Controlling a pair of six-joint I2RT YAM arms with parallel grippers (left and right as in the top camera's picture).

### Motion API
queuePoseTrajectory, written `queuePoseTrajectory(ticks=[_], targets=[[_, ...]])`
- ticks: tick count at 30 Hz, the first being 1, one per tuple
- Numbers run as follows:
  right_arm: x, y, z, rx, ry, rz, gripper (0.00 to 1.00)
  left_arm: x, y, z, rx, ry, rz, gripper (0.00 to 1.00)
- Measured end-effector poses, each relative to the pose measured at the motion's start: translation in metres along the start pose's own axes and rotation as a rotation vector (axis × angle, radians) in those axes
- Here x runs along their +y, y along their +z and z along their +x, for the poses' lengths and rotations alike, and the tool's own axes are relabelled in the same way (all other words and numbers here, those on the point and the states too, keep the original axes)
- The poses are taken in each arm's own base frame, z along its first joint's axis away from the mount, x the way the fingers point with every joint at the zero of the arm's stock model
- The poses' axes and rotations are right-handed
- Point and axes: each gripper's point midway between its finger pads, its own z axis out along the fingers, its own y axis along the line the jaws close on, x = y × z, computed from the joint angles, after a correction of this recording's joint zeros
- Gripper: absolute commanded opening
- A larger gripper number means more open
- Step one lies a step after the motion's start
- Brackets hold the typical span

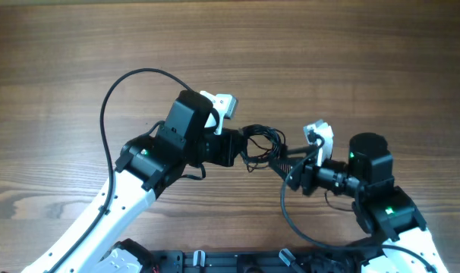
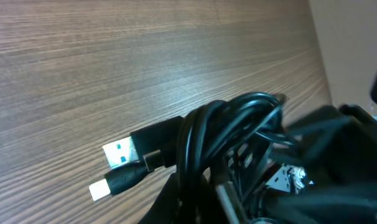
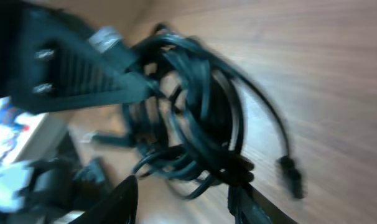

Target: Untangle cables

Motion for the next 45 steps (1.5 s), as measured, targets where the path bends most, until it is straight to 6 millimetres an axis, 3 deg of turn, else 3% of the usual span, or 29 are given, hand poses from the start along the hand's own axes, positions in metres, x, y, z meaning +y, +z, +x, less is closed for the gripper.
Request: queuePoseTrajectory(ticks=[7, 9, 12, 18, 25, 30, 34, 37, 41, 45], targets=[[-0.011, 0.002, -0.019, -0.076, -0.039, 0.067, 0.53, 0.007, 0.000, 0.009, 0.034, -0.023, -0.030, 0.04], [-0.008, 0.000, -0.021, -0.084, -0.048, 0.054, 0.59, 0.015, -0.001, 0.011, 0.035, -0.031, -0.073, 0.04], [0.001, -0.001, -0.026, -0.103, -0.073, 0.015, 0.58, 0.019, -0.001, 0.010, 0.027, -0.020, -0.098, 0.04], [0.000, 0.003, -0.018, -0.062, -0.095, 0.001, 0.52, 0.018, -0.001, 0.008, 0.024, 0.019, -0.093, 0.04], [-0.014, 0.019, -0.006, 0.007, -0.027, 0.010, 0.52, 0.013, 0.000, 0.006, 0.017, 0.031, -0.063, 0.04], [-0.044, 0.024, -0.003, 0.011, 0.091, 0.150, 0.59, 0.008, 0.000, 0.003, 0.006, 0.020, -0.042, 0.04], [-0.081, 0.015, -0.004, -0.041, 0.188, 0.364, 0.71, 0.008, 0.000, 0.003, 0.006, -0.003, -0.042, 0.04], [-0.099, 0.006, -0.009, -0.095, 0.244, 0.468, 0.75, 0.008, 0.000, 0.003, 0.009, -0.009, -0.041, 0.04], [-0.110, 0.000, -0.011, -0.123, 0.274, 0.528, 0.78, 0.007, 0.000, 0.003, 0.007, -0.025, -0.034, 0.04], [-0.110, 0.000, 0.003, -0.066, 0.295, 0.529, 0.84, 0.010, -0.002, -0.007, -0.027, -0.136, -0.028, 0.04]])
